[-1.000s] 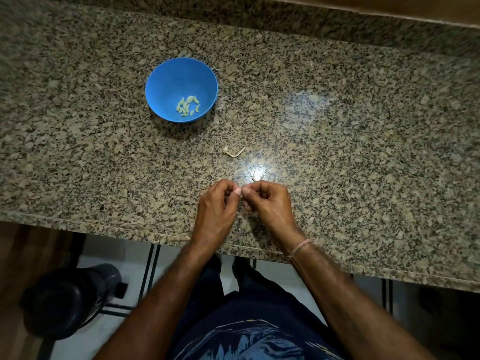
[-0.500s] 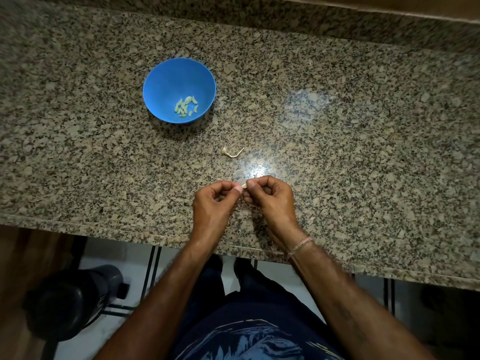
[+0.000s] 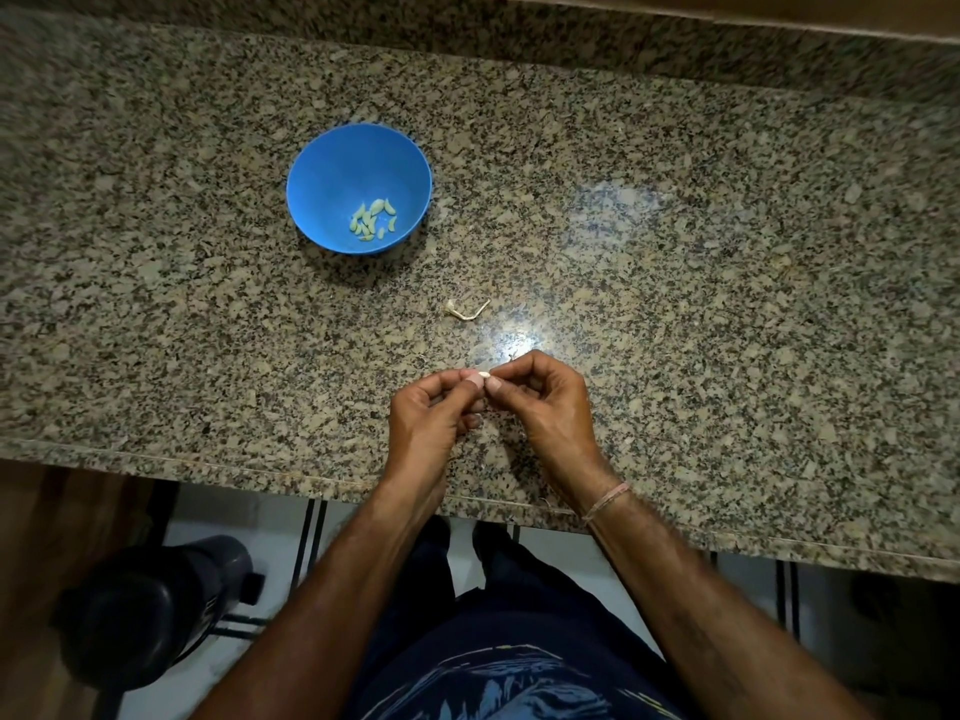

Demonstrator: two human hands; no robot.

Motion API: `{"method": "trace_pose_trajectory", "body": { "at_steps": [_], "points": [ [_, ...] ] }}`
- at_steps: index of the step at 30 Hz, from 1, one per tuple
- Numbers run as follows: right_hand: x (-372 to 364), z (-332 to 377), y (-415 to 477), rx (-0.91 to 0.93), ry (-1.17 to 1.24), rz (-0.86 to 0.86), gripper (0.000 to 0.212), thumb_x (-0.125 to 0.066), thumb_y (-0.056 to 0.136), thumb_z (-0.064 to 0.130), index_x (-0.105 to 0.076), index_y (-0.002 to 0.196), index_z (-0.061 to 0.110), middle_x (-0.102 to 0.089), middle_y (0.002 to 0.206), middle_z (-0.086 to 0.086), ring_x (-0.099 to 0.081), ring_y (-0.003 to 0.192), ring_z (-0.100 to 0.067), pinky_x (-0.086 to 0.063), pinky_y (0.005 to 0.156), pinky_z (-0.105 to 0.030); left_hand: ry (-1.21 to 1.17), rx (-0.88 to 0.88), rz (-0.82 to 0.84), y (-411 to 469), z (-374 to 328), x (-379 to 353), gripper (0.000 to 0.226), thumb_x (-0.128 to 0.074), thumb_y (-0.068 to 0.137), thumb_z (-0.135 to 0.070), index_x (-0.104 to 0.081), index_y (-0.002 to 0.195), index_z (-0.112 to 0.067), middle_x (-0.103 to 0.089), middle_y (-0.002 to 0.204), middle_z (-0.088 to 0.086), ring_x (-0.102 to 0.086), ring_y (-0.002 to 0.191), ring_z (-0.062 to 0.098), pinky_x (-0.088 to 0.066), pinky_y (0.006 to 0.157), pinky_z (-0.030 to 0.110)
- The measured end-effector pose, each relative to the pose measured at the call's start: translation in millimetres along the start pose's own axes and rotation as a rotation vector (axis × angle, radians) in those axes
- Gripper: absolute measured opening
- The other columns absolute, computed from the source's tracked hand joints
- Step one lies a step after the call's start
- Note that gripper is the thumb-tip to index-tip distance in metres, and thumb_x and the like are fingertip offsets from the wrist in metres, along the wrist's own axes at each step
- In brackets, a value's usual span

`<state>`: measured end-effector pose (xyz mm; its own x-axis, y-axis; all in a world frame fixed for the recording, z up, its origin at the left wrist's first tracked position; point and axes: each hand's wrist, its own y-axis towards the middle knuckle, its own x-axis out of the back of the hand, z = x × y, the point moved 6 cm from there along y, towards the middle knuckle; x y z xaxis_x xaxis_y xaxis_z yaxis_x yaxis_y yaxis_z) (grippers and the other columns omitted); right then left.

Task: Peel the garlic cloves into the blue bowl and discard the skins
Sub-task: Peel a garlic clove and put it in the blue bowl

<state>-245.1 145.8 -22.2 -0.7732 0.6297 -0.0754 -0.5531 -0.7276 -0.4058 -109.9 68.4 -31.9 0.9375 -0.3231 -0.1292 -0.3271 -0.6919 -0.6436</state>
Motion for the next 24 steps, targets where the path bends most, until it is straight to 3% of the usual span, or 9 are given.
{"method": "trace_pose_trajectory", "body": {
  "at_steps": [9,18,24],
  "points": [
    [1.6,2.0,-1.6,0.010,-0.038,0.000,0.012,-0.080,0.089,0.008,-0.073,0.098,0.008,-0.076,0.099,-0.010,-0.074,0.098,-0.029,-0.062,0.092,-0.047,0.001,-0.001,0.013,-3.9,-1.0,-1.5,0.013,-0.076,0.092,-0.007,-0.077,0.104,-0.010,-0.079,0.098,0.008,-0.069,0.089,0.018,-0.056,0.079,0.029],
    [3.1,4.7,-2.9,0.049,-0.118,0.002,0.013,-0.082,0.088,0.009,-0.074,0.097,0.008,-0.076,0.096,-0.008,-0.075,0.094,-0.025,-0.063,0.089,-0.045,0.118,-0.119,-0.027,-8.4,-8.3,-2.8,0.011,-0.075,0.093,-0.009,-0.076,0.103,-0.008,-0.079,0.098,0.008,-0.075,0.091,0.017,-0.059,0.081,0.025],
    [0.9,0.0,-5.0,0.032,-0.084,-0.008,0.013,-0.080,0.089,0.008,-0.074,0.100,0.005,-0.076,0.098,-0.010,-0.075,0.097,-0.026,-0.063,0.090,-0.045,0.219,-0.156,-0.064,-3.1,-1.7,-2.0,0.007,-0.074,0.095,-0.014,-0.075,0.101,-0.012,-0.078,0.099,0.007,-0.075,0.099,0.028,-0.062,0.092,0.041]
  ]
}}
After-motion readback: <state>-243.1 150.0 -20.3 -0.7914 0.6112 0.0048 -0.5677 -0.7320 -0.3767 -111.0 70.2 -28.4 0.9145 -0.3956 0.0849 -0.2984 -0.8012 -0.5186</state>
